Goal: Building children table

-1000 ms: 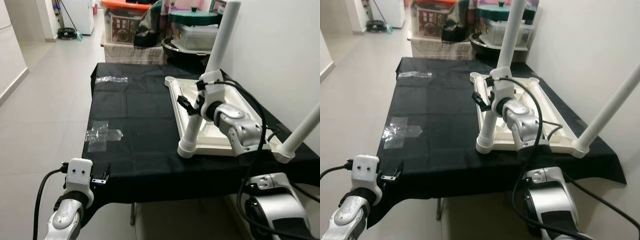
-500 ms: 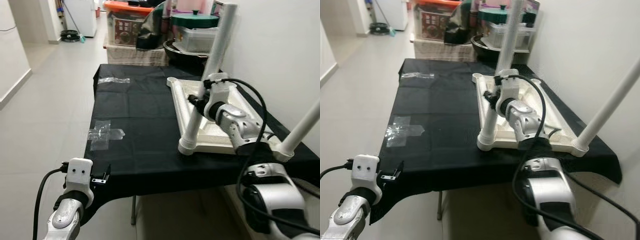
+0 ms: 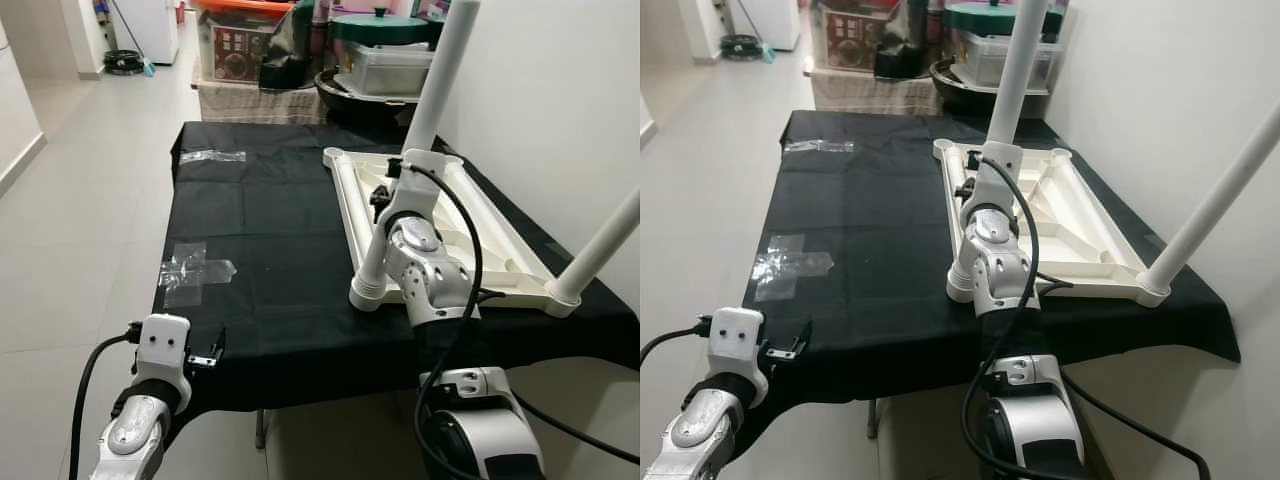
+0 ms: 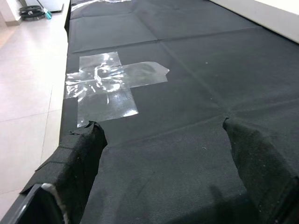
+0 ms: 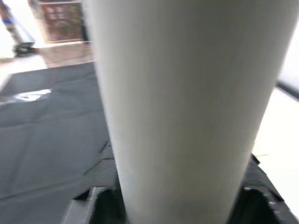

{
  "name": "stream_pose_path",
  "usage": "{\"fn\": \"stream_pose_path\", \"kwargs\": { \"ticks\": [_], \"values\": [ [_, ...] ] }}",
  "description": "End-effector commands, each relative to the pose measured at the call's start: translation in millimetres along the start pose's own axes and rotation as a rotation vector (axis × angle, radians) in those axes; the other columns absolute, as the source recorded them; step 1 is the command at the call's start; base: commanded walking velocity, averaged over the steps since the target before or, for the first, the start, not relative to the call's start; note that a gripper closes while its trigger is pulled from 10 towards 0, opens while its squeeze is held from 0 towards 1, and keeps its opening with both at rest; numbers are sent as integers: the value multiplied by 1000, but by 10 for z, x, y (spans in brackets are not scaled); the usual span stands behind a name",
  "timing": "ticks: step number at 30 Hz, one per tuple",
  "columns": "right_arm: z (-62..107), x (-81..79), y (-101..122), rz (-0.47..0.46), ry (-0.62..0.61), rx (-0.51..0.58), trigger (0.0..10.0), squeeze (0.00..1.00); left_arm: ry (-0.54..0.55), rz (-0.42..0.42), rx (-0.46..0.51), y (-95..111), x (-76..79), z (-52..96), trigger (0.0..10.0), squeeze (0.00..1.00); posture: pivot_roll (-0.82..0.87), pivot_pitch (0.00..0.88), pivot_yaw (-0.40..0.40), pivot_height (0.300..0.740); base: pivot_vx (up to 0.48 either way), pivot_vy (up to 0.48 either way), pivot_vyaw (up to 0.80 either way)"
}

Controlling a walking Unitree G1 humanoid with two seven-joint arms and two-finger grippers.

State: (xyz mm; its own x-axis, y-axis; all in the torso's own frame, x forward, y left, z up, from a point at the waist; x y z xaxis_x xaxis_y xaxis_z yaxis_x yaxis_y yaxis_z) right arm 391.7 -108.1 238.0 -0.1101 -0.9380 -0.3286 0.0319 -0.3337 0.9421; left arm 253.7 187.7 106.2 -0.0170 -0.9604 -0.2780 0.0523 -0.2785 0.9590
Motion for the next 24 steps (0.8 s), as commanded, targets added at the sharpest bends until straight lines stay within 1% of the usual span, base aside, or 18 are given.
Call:
{"fn": "stream_pose_path", "kwargs": {
  "ticks": [1,2,3,4,5,6,7,8,9,10,13,14,15,17,18,21,23,24],
  "values": [
    [-11,-42,154,15,43,24,10000,1000,0,-1,-9,-34,-12,16,10000,0,38,0,-106,740,0,0,0],
    [-33,10,236,53,44,39,10000,737,-1,0,-8,-33,-3,19,10000,0,38,0,-109,740,0,0,0],
    [-58,68,327,73,53,45,10000,0,-2,1,-8,-30,7,22,10000,0,42,0,-114,740,0,0,0],
    [-58,68,327,73,53,45,10000,0,-2,1,-8,-30,7,22,10000,0,42,0,-114,740,0,0,0],
    [-66,146,482,101,89,62,10000,0,-3,4,-7,-29,18,29,10000,0,42,0,-115,740,0,0,0],
    [-66,146,482,101,89,62,10000,0,-3,4,-7,-29,18,29,10000,0,42,0,-115,740,0,0,0],
    [-62,163,544,113,114,69,10000,0,-3,5,-7,-30,17,34,10000,0,37,0,-112,740,0,0,0],
    [-68,191,590,143,168,57,10000,0,-1,6,-10,-39,13,40,10000,0,34,0,-111,740,0,0,0],
    [-68,191,590,143,168,57,10000,0,-1,6,-10,-39,13,40,10000,0,34,0,-111,740,0,0,0],
    [-75,215,597,168,223,29,10000,0,-1,7,-12,-47,12,45,10000,0,34,0,-111,740,0,0,0],
    [-56,255,441,226,414,-108,10000,0,-10,5,-12,-47,30,38,10000,0,33,0,-109,740,0,0,0],
    [-56,255,441,226,414,-108,10000,0,-10,5,-12,-47,30,38,10000,0,33,0,-109,740,0,0,0],
    [-55,276,335,264,474,-167,3804,0,-11,5,-8,-37,32,24,10000,0,34,0,-107,740,0,0,0],
    [-61,287,298,278,488,-185,3804,0,-12,5,-7,-33,30,18,10000,0,34,0,-107,740,0,0,0],
    [-90,304,255,288,479,-201,0,0,-12,4,-5,-30,28,12,10000,0,37,0,-107,740,0,0,0],
    [-142,320,207,292,465,-214,0,0,-13,2,-3,-27,23,7,10000,0,41,0,-109,740,0,0,0],
    [-215,352,206,263,404,-204,0,0,-10,1,-2,-23,12,9,10000,0,45,0,-110,740,0,0,0],
    [-258,399,230,229,322,-176,0,0,-9,1,-3,-23,9,12,10000,0,47,0,-111,740,0,0,0]
  ]
}}
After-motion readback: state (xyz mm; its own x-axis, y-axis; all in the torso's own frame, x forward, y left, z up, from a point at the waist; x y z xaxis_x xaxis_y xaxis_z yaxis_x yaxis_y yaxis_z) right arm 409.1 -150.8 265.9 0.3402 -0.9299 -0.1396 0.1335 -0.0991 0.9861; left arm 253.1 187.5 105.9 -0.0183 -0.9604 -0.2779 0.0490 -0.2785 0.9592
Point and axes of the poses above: a point about 5 cm out from each wrist's last joint towards the gripper, its own z axis pointing back from the gripper into the wrist, its own y axis along the axis of the wrist's last joint, x = y × z, the point moved 1 cm from there along -z, pointing out of the wrist towards the gripper, and after that the axes turned 11 degrees about -z, right-handed, at the moved point
